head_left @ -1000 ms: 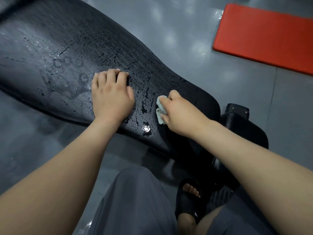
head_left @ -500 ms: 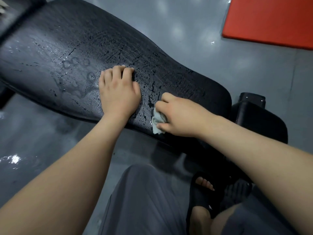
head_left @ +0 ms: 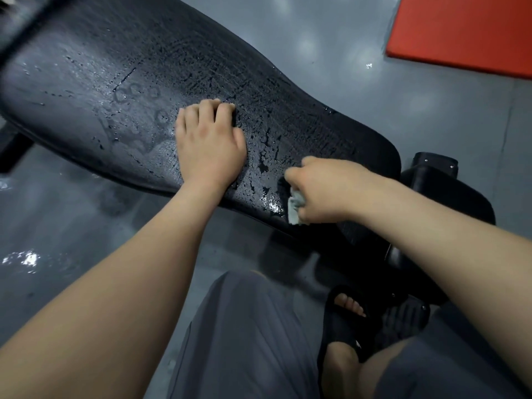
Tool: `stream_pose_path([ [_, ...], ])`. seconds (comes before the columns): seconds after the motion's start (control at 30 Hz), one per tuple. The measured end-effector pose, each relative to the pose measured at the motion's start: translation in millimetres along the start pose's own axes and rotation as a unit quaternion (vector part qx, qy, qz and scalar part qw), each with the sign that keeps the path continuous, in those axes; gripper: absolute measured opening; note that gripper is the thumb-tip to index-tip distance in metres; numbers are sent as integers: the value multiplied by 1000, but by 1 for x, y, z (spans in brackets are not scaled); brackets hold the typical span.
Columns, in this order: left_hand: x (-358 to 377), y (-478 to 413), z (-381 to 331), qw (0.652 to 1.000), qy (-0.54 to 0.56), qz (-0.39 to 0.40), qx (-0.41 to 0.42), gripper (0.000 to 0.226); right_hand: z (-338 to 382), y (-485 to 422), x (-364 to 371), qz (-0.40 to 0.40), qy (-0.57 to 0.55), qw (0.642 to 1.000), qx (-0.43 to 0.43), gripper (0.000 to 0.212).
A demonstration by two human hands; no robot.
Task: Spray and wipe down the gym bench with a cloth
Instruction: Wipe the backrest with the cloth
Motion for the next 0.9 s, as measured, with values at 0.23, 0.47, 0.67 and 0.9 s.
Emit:
stream_pose_path([
  [0.23, 1, -2, 3, 1000, -9, 2, -5, 43, 42, -8, -5, -56, -66, 994, -60, 33],
  [0.47, 2, -1, 4, 1000, -9, 0, -3, 43, 17, 2, 12, 64, 6, 998, 6, 27],
  [0.67, 2, -2, 2, 1000, -6, 2, -3, 42, 1, 2, 18, 78, -17, 997, 12, 40],
  [0.9, 2, -3, 3, 1000, -2, -1, -5, 41, -59, -10, -12, -86, -114, 986, 82, 42],
])
Point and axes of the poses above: each hand's wrist, its own y-axis away from the middle knuckle, its own x-axis out of the palm, z = x × y, the point moved 9 cm from there along -y, towards the middle knuckle, and after that the axes turned 3 degrees about y, right-handed, at the moved point
